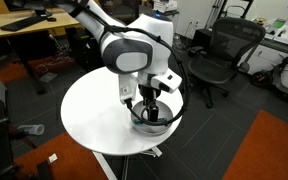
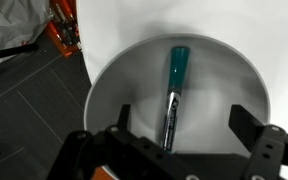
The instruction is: Remove the marker from the bowl and put it on the table
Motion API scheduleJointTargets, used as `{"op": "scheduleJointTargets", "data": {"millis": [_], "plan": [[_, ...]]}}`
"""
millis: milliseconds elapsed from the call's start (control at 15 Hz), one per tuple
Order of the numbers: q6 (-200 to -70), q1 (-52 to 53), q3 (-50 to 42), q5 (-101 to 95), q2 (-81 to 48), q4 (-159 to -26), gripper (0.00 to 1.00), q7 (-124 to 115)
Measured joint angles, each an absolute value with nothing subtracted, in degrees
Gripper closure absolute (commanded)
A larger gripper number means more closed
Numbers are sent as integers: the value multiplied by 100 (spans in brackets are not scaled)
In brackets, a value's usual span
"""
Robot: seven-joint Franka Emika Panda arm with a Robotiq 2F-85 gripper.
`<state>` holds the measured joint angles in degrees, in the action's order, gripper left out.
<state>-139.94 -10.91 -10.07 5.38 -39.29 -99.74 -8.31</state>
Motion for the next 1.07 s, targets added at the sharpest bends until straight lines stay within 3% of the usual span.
{"op": "scheduleJointTargets", "data": {"millis": [600, 667, 733, 1067], "plan": [[-13994, -1097, -1007, 604, -4508, -9441, 0, -1307], [-13994, -1100, -1007, 607, -4557, -9383, 25, -1371], [-13994, -1105, -1008, 611, -4600, -9334, 26, -1407], [-13994, -1147, -1008, 625, -4776, -9118, 66, -1513]]}}
